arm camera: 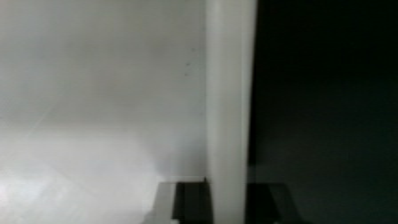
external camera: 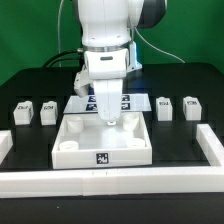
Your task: Assemble one leg
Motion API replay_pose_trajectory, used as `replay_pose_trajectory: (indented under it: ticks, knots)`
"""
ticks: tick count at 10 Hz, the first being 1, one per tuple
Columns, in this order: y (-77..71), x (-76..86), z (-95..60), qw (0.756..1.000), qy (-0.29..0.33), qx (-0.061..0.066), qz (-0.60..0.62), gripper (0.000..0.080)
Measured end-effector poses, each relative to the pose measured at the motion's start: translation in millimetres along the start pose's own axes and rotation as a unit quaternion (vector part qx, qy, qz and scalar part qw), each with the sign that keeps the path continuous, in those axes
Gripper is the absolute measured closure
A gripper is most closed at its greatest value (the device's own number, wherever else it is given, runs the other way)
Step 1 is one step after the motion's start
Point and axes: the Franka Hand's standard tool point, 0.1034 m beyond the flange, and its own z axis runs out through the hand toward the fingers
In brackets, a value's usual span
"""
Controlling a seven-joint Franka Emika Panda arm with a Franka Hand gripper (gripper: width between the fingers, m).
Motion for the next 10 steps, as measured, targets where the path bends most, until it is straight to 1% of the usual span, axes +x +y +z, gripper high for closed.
replay_pose_trajectory:
  ticks: [5, 6, 8, 10]
  knots:
    - [0.4, 0.0, -0.1, 1.0, 0.0, -0.001, 0.0, 0.0739]
    - [3.9, 2.5, -0.5, 1.0, 0.001, -0.003, 0.003, 0.0739]
    - [27.8, 25.5, -0.2, 1.0, 0.009, -0.015, 0.006, 0.0739]
    - [45.8, 42.0, -0.7, 1.0, 0.015, -0.021, 0.007, 0.0739]
